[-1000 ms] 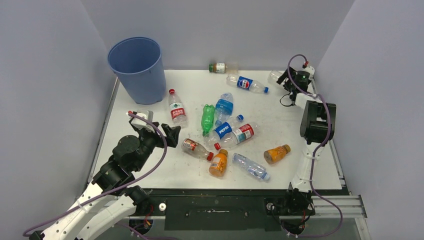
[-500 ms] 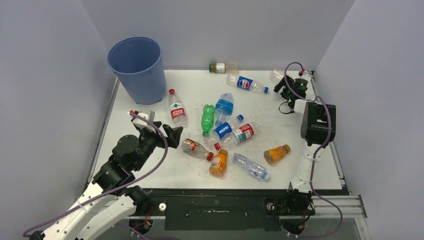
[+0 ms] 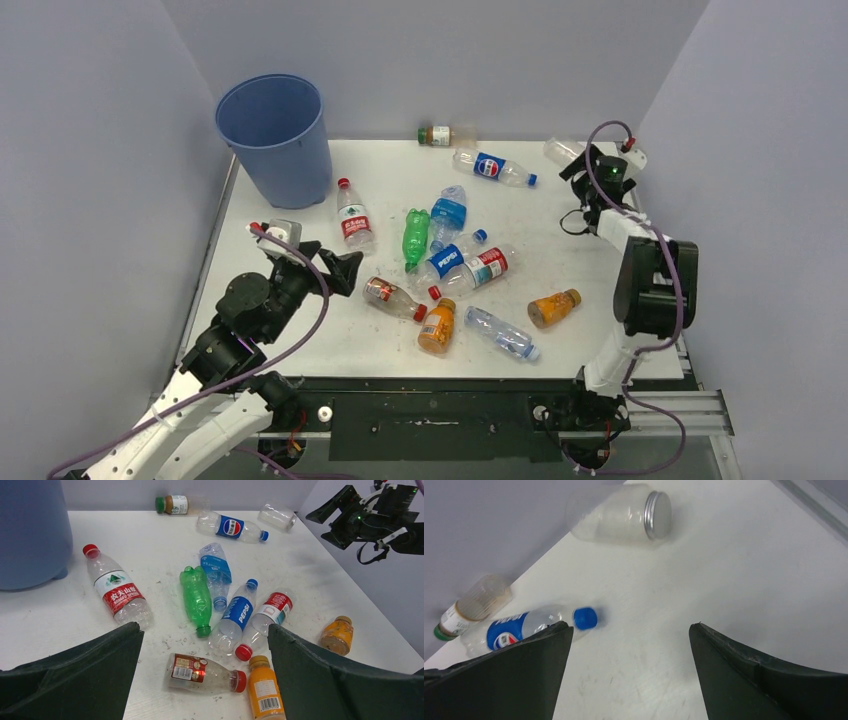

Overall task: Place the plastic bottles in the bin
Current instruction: Pick up the plastic bottle at the center of the board.

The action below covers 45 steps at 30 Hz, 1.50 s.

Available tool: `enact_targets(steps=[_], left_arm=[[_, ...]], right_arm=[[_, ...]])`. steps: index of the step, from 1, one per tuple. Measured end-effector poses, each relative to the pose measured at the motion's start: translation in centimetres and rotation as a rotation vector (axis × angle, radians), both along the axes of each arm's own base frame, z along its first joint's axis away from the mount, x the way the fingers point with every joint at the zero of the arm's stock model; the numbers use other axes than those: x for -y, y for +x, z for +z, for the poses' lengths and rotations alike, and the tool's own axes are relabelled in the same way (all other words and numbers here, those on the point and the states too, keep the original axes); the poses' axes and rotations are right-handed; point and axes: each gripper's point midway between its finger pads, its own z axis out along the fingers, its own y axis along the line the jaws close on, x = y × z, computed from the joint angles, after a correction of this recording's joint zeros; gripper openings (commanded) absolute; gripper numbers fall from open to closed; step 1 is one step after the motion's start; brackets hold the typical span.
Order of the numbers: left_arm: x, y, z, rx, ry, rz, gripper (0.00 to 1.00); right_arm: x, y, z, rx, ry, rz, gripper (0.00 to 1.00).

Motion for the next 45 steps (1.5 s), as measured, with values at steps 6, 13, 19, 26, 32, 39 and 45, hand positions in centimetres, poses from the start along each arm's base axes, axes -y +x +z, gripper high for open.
enact_targets(steps=[6,13,19,26,32,39,45], left_arm=[[-0.2,0.2,0.1,-0.008,-0.022,0.010,0.96],[-0.8,0.4,0.2,-0.016,-0.049,0.050,0.96],[-1.1,0.9,-0.1,-0.029,-0.053,0.082,0.96],[-1.5,1.1,-0.2,-0.032,-0.056,0.108,0.96],[-1.6,1.2,-0.2,-0.033,-0.054,0.118,0.96],[-1.6,1.3,-0.3,-0.037,-0.050,0.124,0.96],[-1.6,1.3,-0.4,-0.039,-0.049,0.124,0.96]], right_arm=[[-6.9,-8.2,5.2,-0.018,0.086,-0.098,0.90],[-8.2,-18.0,7.2,-0.055,0.148,-0.159,0.90],[-6.6,-24.3,4.0,-0.193,0.128,-0.203,0.90],[-6.9,-28.7,-0.7,-0.328,0.140,-0.181,0.90],[-7.3,-31.6,-5.7,-0.466,0.159,-0.181,0.90],[-7.9,-32.8,-8.5,-0.534,0.186,-0.172,0.90],[-8.5,-32.9,-9.7,-0.531,0.214,-0.145,0.98]])
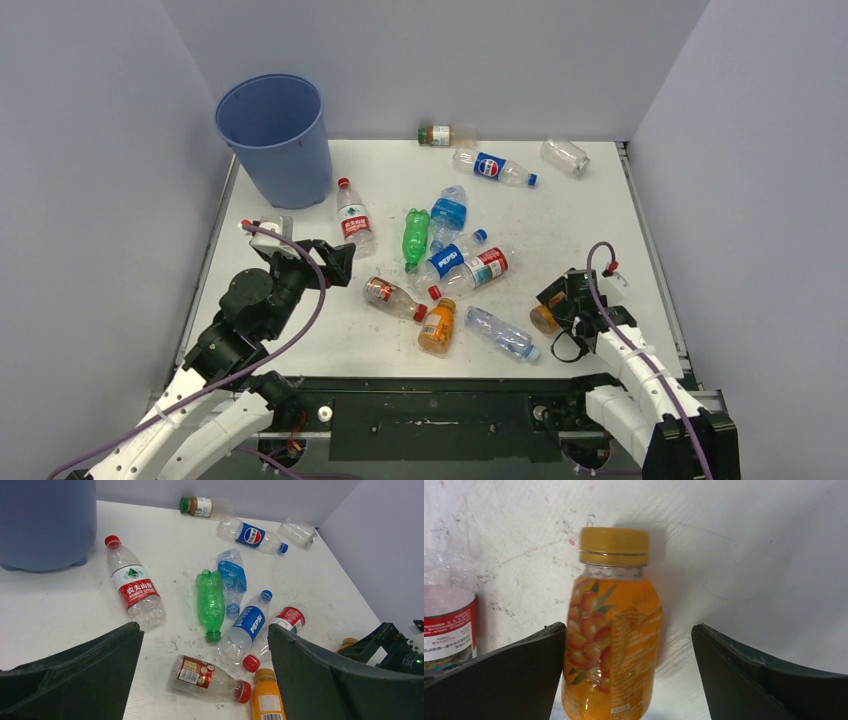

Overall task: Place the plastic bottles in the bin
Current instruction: Pick up the plastic bottle at the center of the board.

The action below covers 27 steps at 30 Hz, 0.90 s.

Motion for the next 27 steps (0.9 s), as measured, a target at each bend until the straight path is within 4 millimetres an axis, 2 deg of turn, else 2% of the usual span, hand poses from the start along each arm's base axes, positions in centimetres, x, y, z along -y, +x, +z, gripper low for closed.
enact_targets(steps=[3,6,10,14,19,24,27], left_arm=[[0.0,0.0,0.0,-0.001,0.001,0.000,0.96],[0.0,0.0,0.0,-0.001,0.001,-0.001,0.96],[0.0,0.0,0.0,-0.001,0.002,-0.001,0.96],[0.2,-0.1,-0.1,0.000,0.006,-0.007,0.96],[0.4,-0.2,-0.1,0.001,0.010,-0.014,0.96],[0.5,-0.3,-0.1,0.003,0.014,-0.017,0.96],[0.5,-0.4,0.1,0.008,0.009,-0.022,0.96]], right_arm=[[-0.3,-0.3,-0.9,-0.005,0.015,0.008,0.94],[-0.7,0.2,-0.7,0.031,0.034,0.024,0.88],[-1.2,0.4,-0.6,0.051,0.047,0.058,0.74],[-1.7,0.3,-0.3,0.061,0.050,0.115,0.54],[-2.0,0.5,1.0,0.114,0.037,0.178,0.42],[-3.2,1.0,3.3,0.199,0.053,0.267,0.40],[-5.1,1.8,7.1,0.343,0.080,0.376,0.41]])
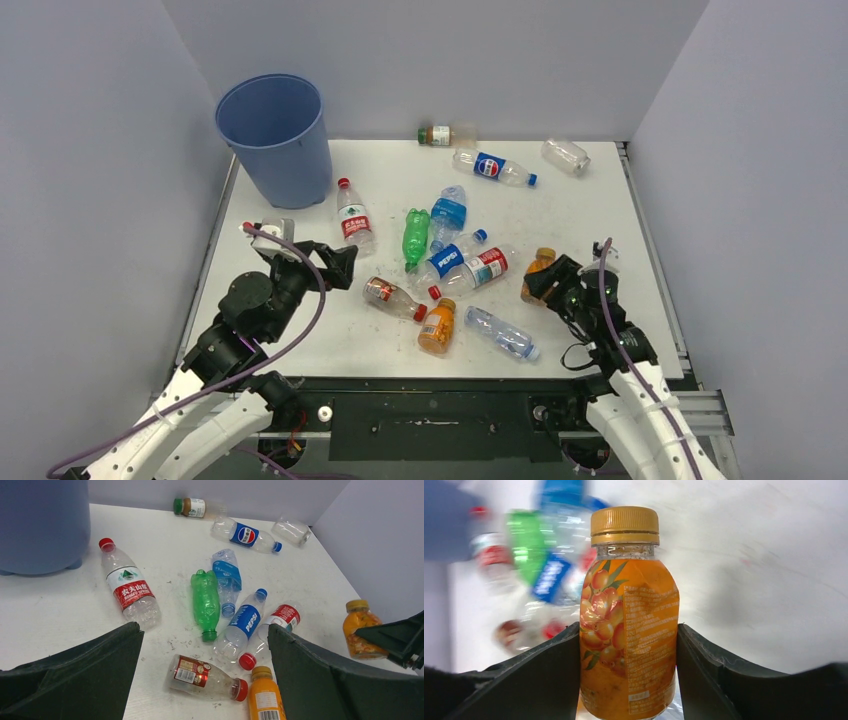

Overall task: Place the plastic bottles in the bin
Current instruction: Pick up the plastic bottle at the center of the board.

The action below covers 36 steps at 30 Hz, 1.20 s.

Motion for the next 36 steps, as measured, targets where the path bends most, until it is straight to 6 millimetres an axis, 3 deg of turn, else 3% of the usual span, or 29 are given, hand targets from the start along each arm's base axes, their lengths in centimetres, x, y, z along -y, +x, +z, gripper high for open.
enact_targets(steps=[3,6,9,13,16,19,21,24,28,32,36], left_arm=[[0.1,-0.3,0.4,0.021,-0.022,-0.015,0.96],[0.8,-0.7,0.8,0.035,-0.060,-0.058,0.96],[2.5,-1.4,1.7,0.037,-0.114,-0.147,0.96],[5.8,-2.2,4.9,0.050,-0.190,-0.310,0.96],[8.3,-2.8,8.0,0.086,-0.239,-0.440,0.96],[10.2,-3.3,9.4,0.091,-0.257,-0.540,0.96],[11.3,-3.6,9.4,0.078,-0.262,-0.596,0.96],[12.1,-4.0,8.8,0.047,-0.257,-0.650,0.96],[11.5,-5.2,8.9,0.065,-0.273,-0.668,0.96],[10.3,-6.7,9.9,0.118,-0.303,-0.678,0.96],[10.5,-7.1,10.6,0.140,-0.322,-0.706,0.96]], right_arm=[[-3.4,0.9,6.1,0.214,0.057,0.169,0.41],[-7.5,0.6,12.4,0.435,0.116,0.369,0.39],[-11.3,-0.8,16.2,0.586,0.138,0.559,0.37],[-16.8,-3.6,17.2,0.668,0.131,0.800,0.36],[-21.5,-7.0,16.7,0.703,0.088,0.982,0.35],[-25.0,-10.7,15.6,0.745,0.020,1.125,0.33],[-26.0,-11.7,15.5,0.789,-0.025,1.147,0.32],[-26.0,-10.7,17.0,0.863,-0.054,1.075,0.30],[-25.5,-9.2,19.5,0.954,-0.036,0.952,0.29],[-25.1,-8.5,20.4,0.996,-0.022,0.882,0.28],[-25.2,-8.1,21.5,1.032,0.000,0.844,0.28]])
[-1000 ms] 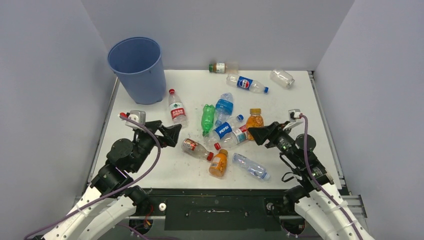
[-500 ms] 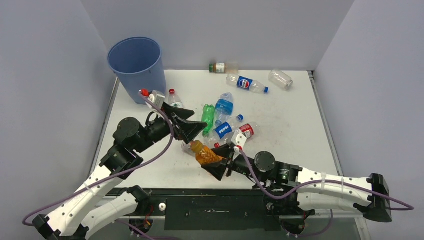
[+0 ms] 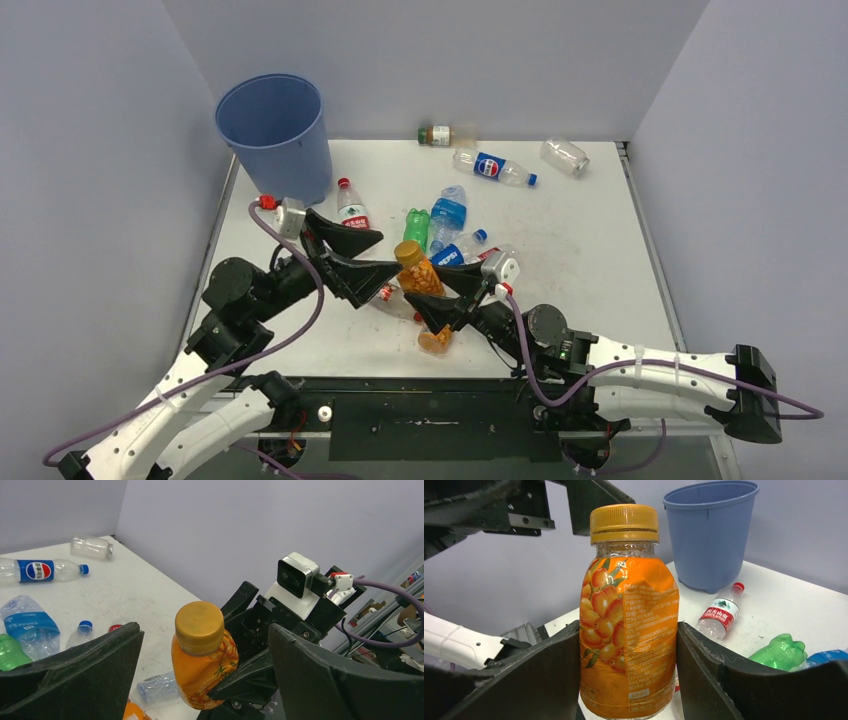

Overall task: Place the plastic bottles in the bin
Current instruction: Pick up the plastic bottle at the center of the board.

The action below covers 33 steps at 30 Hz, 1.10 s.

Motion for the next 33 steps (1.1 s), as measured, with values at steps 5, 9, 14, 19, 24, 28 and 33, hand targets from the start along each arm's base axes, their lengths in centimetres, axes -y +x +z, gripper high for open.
enact_targets(steps=[5,9,14,19,24,28,33], left_arm=[[1.4,0.9,-1.6,-0.059,0.033,-0.034,1.00],[2.3,1.5,-2.8,-0.113,0.051,-0.046,0.87],[3.0,1.5,-3.0,-0.137,0.044,-0.079,0.76],[3.5,1.4,-2.8,-0.144,0.031,-0.107,0.55],[3.7,0.9,-2.2,-0.129,0.017,-0.137,0.25],[3.9,1.0,-2.3,-0.118,0.021,-0.144,0.00],[4.1,1.1,-2.3,-0.117,0.022,-0.149,0.00]], right_arm=[[-0.3,0.1,0.5,0.014,0.023,-0.004,0.28],[-0.5,-0.2,0.8,0.025,0.031,0.004,0.27],[-0.6,-0.2,0.9,0.030,0.037,0.001,0.27],[-0.7,-0.1,0.7,0.029,0.033,-0.005,0.28],[-0.7,0.1,0.5,0.024,0.029,-0.019,0.31],[-0.6,0.4,0.5,0.018,0.031,-0.034,0.50],[-0.6,0.4,0.4,0.003,0.035,-0.039,0.90]])
